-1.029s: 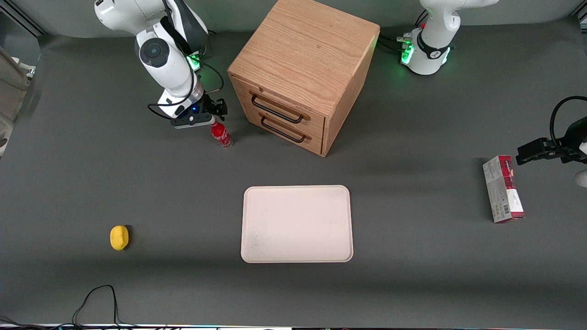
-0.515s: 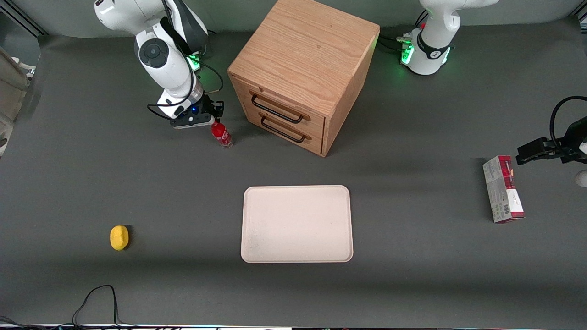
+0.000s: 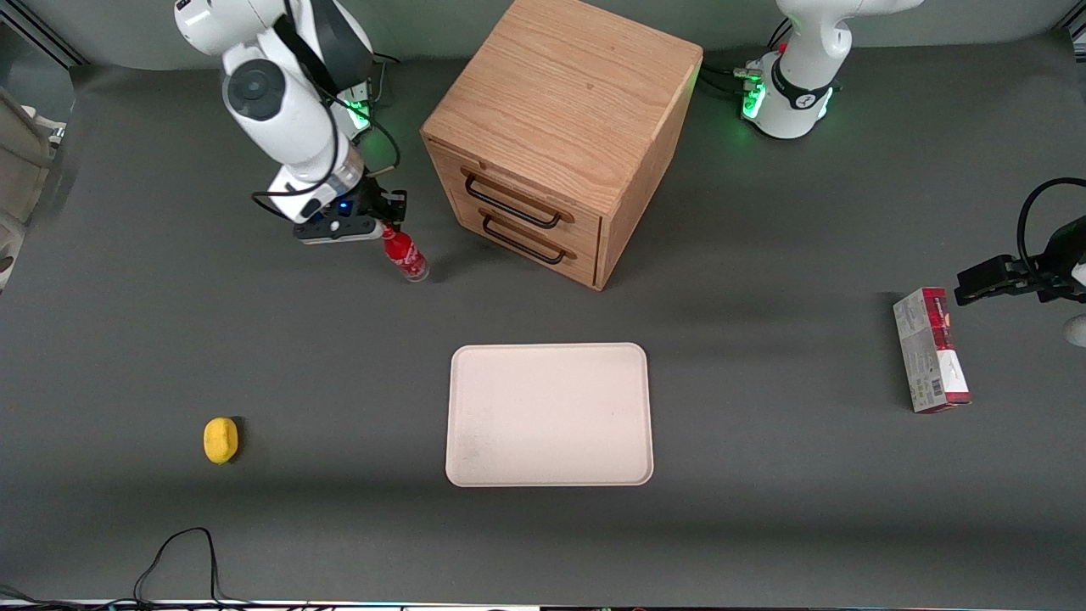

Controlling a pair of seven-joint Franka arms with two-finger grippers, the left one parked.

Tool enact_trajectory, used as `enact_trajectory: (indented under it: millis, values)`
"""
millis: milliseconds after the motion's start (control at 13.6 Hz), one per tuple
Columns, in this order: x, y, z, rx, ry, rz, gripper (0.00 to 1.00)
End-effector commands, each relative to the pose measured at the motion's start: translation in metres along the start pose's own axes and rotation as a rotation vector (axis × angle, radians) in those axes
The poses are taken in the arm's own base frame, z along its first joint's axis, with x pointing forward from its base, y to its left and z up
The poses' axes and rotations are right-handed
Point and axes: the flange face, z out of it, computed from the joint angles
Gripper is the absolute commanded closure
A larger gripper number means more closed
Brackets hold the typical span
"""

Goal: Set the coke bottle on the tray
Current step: 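Lift the bottle and carry it over the cream tray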

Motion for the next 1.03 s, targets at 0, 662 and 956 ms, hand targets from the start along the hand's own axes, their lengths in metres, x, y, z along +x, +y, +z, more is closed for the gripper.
enact_trajectory:
  millis: [0,662,956]
  values:
    - [0.072,-0.016,-0.072,-0.021,-0.067,0.060,1.00]
    - [0.171,-0.010,-0.137,-0.037,-0.101,0.187,1.00]
    - [0.218,-0.036,-0.106,-0.009,-0.034,0.313,1.00]
